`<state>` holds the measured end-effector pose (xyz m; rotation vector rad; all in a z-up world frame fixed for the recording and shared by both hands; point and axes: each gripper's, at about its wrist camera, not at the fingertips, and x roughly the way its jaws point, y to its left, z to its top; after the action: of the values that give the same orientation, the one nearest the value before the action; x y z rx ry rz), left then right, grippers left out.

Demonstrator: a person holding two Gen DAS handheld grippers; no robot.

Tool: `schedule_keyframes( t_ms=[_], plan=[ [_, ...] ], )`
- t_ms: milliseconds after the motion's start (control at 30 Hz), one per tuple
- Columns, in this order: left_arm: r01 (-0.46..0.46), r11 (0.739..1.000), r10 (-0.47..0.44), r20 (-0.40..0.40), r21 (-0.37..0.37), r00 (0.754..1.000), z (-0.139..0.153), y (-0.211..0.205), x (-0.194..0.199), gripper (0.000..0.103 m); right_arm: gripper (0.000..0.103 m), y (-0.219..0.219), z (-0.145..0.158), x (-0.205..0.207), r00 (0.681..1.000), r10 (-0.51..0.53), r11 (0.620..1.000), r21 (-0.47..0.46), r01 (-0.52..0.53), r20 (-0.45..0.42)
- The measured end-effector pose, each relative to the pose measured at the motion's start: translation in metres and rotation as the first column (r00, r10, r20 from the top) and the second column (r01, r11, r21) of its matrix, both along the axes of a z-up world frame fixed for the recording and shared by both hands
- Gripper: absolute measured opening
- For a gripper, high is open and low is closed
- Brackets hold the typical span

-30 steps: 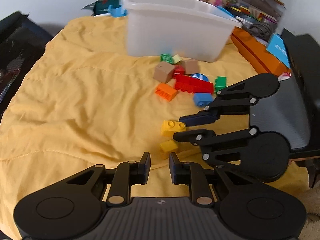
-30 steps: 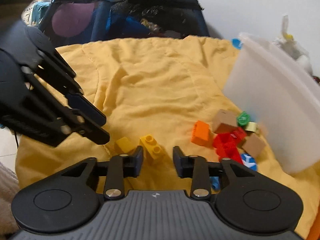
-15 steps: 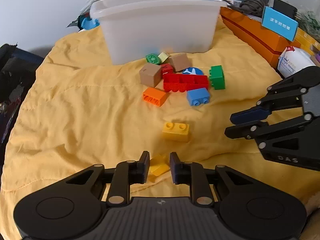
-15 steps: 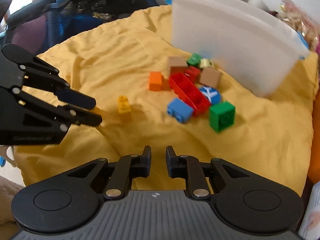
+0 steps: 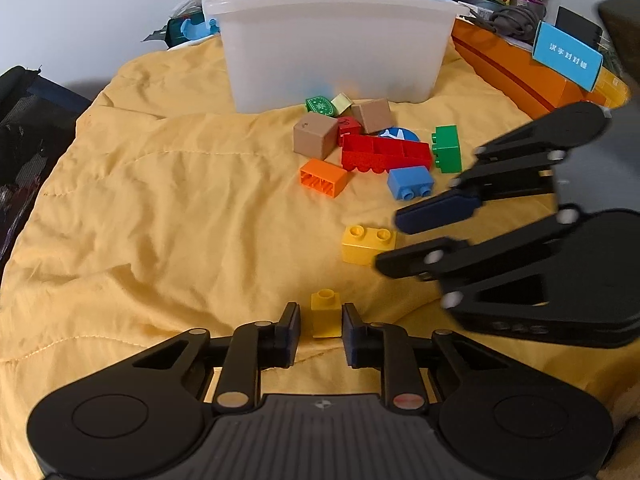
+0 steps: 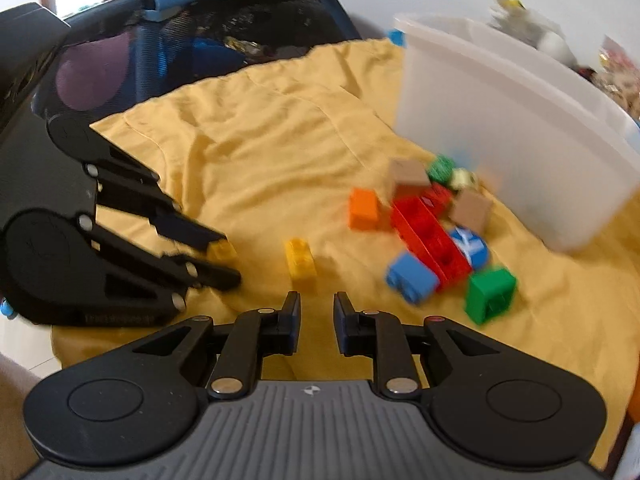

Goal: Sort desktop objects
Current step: 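Grasp a small yellow brick with the left tool while the right tool grasps another, then carry both yellow bricks over the bin and open both tools to drop them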

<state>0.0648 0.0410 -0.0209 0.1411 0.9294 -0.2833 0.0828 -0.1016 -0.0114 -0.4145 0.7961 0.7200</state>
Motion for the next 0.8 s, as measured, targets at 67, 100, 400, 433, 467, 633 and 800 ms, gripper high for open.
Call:
schedule_keyframes(
  t_ms=[67, 100, 400, 433, 467, 633, 800],
  plan=[
    [-0.015, 1.0, 0.015, -0.011, -0.026, 1.0, 0.0, 0.003, 0.001, 0.021, 0.031, 0.008, -0.004, 0.005, 1.0, 0.013, 1.0, -0.007, -0.013, -0.006],
    [-0.024, 0.999, 0.023, -0.015, -0.033, 1.0, 0.001, 0.004, 0.002, 0.018, 0.033, 0.011, -0.006, 0.007, 1.0, 0.022, 1.0, -0.008, -0.022, -0.01],
    [0.011, 0.996, -0.008, 0.036, -0.088, 0.999, 0.027, 0.0, 0.008, 0.017, 0.017, 0.003, -0.003, 0.008, 0.999, -0.005, 1.0, 0.005, 0.005, -0.042],
    [0.021, 0.996, -0.017, 0.042, -0.091, 0.999, 0.031, -0.002, 0.01, 0.017, 0.017, -0.002, 0.002, 0.005, 0.999, -0.015, 1.0, 0.009, 0.015, -0.032],
    [0.03, 0.996, -0.025, 0.051, -0.089, 0.998, 0.034, -0.005, 0.013, 0.017, 0.017, -0.006, 0.006, 0.004, 0.999, -0.026, 1.0, 0.012, 0.027, -0.026],
    [0.061, 0.994, -0.052, 0.096, -0.086, 0.994, 0.057, -0.014, 0.035, 0.017, 0.017, -0.027, 0.007, 0.014, 0.992, -0.111, 0.994, 0.012, 0.112, -0.052],
    [0.087, 0.995, -0.073, 0.225, -0.053, 0.972, 0.107, -0.016, 0.075, 0.017, 0.017, -0.038, 0.035, 0.029, 0.99, -0.137, 0.991, 0.018, 0.136, 0.045]
  ],
)
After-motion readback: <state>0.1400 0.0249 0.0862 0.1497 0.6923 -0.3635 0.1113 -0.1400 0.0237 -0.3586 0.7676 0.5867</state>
